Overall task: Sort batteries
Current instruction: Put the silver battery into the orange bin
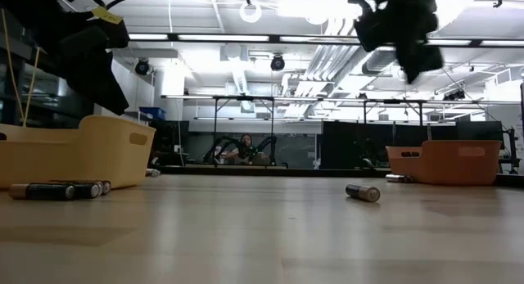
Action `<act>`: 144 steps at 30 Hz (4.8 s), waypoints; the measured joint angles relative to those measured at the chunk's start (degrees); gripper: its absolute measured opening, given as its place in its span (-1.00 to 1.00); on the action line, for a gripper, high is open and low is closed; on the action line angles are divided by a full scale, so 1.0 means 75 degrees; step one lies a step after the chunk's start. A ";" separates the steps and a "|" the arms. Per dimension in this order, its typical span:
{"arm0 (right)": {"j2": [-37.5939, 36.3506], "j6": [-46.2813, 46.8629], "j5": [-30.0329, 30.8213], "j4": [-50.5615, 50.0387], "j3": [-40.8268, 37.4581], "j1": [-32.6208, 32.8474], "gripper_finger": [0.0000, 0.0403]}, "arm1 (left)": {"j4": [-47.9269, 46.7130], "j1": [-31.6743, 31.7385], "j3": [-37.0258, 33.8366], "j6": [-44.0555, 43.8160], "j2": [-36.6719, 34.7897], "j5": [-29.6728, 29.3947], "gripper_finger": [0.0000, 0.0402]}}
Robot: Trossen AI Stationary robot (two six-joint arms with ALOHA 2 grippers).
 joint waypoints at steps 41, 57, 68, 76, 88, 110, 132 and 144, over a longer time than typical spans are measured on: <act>0.2449 0.4965 -0.0900 0.2561 -0.2922 0.3706 -0.04 | -0.0003 -0.0001 0.0000 0.0143 -0.0003 -0.0001 0.35; 0.2695 0.4153 -0.0859 0.2302 -0.2515 0.3267 -0.82 | -0.0003 0.0001 0.0000 0.0140 -0.0003 -0.0003 0.35; 0.1208 0.2407 0.3463 0.0701 -0.0425 0.0333 -0.82 | -0.0008 0.0001 -0.0003 0.0140 -0.0003 -0.0055 0.35; 0.0963 0.2899 0.6090 -0.0934 -0.0273 -0.1771 -0.82 | -0.0011 0.0001 -0.0003 0.0138 -0.0002 -0.0055 0.35; 0.0983 0.2939 0.6171 -0.1512 -0.0716 -0.2794 -0.45 | -0.0051 -0.0002 -0.0003 0.0182 -0.0003 -0.0055 0.35; 0.0956 0.0808 0.1471 0.3667 -0.0404 -0.1519 -0.15 | -0.0055 0.0000 -0.0003 0.0531 -0.0005 0.0131 0.35; 0.1194 0.2393 -0.0204 0.2057 -0.2525 0.3179 -0.28 | -0.0069 -0.0001 -0.0003 0.0540 -0.0006 0.0143 0.35; 0.2735 0.2425 -0.0302 0.2575 -0.2481 0.3945 -0.38 | -0.0086 -0.0001 -0.0003 0.0463 -0.0006 0.0192 0.35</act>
